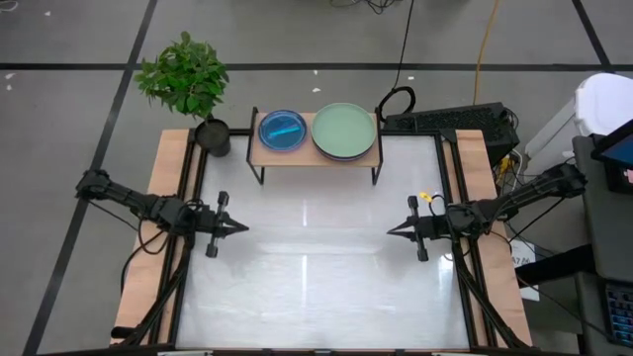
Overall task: Place and stack plates onto a shelf
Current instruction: Return to Home Position
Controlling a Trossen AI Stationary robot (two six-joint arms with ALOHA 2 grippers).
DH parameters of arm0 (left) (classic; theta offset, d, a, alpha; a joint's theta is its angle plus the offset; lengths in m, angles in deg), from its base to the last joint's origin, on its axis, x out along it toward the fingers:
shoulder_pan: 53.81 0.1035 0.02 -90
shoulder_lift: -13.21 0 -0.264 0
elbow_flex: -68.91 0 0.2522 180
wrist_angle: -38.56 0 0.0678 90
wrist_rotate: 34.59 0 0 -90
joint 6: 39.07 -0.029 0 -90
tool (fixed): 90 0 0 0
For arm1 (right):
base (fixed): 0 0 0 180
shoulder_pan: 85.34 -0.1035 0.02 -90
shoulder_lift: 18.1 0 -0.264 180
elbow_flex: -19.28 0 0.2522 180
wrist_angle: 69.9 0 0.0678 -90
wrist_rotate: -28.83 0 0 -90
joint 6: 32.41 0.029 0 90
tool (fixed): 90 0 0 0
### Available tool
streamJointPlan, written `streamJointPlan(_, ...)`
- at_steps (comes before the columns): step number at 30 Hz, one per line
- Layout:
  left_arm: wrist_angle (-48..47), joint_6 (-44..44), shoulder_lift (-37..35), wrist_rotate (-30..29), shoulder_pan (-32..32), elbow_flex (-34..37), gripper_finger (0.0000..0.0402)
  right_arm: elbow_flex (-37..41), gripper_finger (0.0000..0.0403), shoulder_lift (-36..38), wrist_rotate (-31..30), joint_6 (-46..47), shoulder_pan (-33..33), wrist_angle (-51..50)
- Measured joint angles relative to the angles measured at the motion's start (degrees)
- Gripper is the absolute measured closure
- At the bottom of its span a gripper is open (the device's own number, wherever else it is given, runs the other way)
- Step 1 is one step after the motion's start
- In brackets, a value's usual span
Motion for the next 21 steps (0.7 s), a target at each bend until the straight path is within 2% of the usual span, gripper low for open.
streamJointPlan(10, 3.8, -0.5, 0.1, 3.5, 2.1, 1.1, 0.0399, 0.5, 0.0403, 1.0, 0.0, 0.0, 0.1, -0.4)
streamJointPlan(21, 4.2, -1.6, -1.8, 4.9, 4.0, 1.1, 0.0399, 0.6, 0.0403, 6.4, 1.0, 0.2, 0.1, -3.8)
